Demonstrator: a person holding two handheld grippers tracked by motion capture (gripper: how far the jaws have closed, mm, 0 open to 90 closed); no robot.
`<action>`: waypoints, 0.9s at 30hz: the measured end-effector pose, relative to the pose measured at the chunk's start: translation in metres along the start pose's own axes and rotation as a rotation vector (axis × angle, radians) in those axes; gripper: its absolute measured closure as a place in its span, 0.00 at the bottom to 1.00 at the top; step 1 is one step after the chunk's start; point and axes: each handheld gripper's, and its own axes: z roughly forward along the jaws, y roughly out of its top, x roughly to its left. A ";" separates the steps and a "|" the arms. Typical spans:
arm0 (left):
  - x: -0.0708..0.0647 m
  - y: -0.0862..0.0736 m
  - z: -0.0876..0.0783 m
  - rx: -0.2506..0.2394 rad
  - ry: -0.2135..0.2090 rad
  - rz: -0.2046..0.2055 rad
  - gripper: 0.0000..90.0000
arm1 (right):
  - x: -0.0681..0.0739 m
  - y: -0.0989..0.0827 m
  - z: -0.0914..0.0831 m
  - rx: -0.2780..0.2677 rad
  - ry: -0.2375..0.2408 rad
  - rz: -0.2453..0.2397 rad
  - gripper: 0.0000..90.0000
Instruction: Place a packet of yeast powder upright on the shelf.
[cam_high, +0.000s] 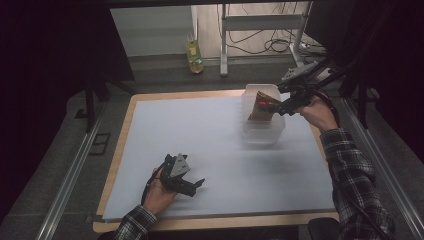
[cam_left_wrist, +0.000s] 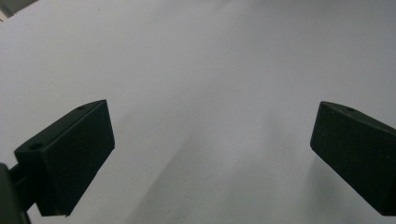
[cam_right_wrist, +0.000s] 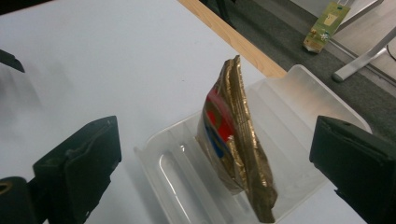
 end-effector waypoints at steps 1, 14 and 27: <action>0.000 0.000 0.000 0.000 0.000 0.001 0.00 | 0.001 -0.001 -0.001 -0.001 0.000 0.000 0.02; 0.000 0.000 0.000 -0.008 -0.009 -0.009 0.00 | 0.015 -0.012 -0.013 -0.046 -0.008 0.027 0.01; -0.001 0.001 -0.001 -0.002 0.006 -0.008 0.00 | 0.036 -0.027 -0.019 -0.053 0.006 0.006 0.01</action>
